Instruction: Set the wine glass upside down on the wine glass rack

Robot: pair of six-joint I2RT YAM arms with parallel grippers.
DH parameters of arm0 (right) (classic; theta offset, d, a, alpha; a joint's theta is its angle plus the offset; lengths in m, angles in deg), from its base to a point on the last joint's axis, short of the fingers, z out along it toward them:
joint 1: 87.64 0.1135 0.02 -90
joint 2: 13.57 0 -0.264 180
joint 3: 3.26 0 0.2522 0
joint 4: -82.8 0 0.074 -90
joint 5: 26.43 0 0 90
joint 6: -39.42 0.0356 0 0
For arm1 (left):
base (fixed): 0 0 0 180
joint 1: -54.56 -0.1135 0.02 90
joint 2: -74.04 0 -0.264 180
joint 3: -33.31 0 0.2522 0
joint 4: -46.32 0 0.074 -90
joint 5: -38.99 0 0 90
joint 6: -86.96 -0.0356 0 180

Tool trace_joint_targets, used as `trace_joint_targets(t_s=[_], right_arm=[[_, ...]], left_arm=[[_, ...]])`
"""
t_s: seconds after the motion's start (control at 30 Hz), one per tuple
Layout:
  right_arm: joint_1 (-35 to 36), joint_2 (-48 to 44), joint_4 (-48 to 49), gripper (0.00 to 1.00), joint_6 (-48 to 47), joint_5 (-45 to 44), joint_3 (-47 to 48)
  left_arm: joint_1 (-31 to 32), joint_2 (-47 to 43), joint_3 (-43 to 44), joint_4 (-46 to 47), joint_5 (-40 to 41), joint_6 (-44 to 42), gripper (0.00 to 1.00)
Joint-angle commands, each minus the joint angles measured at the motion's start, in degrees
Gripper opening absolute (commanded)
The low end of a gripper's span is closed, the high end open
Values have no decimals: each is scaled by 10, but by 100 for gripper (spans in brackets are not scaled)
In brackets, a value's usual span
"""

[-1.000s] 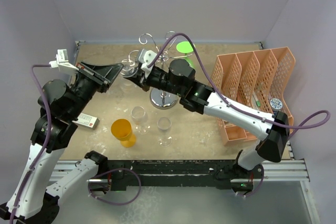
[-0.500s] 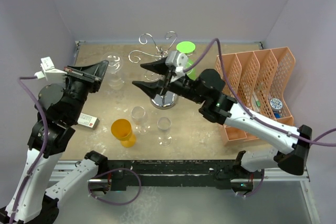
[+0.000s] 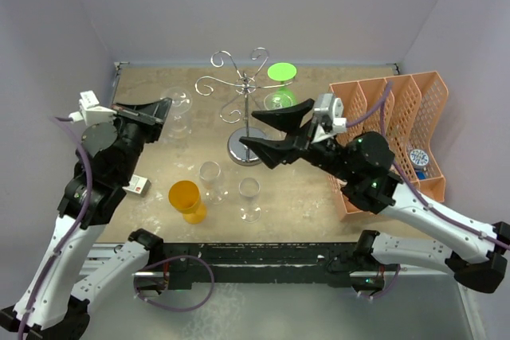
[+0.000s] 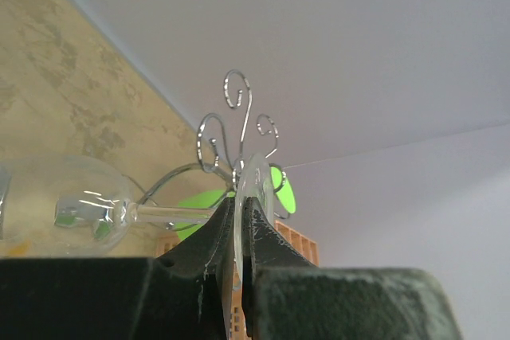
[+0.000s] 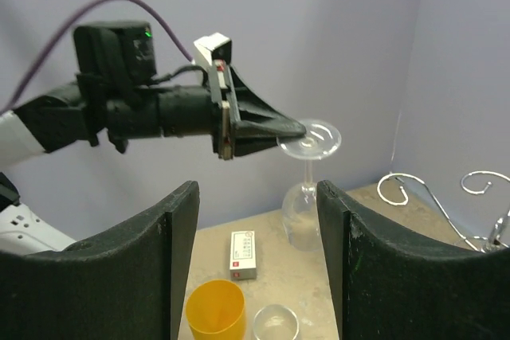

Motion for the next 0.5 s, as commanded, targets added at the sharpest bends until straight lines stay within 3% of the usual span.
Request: trace_joint_targets(t_s=[0.0, 0.13, 0.47], right_arm=[[3, -48, 39, 63, 24, -39, -27], [3, -58, 26, 63, 21, -44, -32], [3, -78, 21, 63, 11, -59, -35]], left_arm=[[-1, 24, -30, 100, -50, 4, 0], [-2, 58, -45, 181, -121, -5, 0], [-2, 130, -35, 225, -150, 3, 0]])
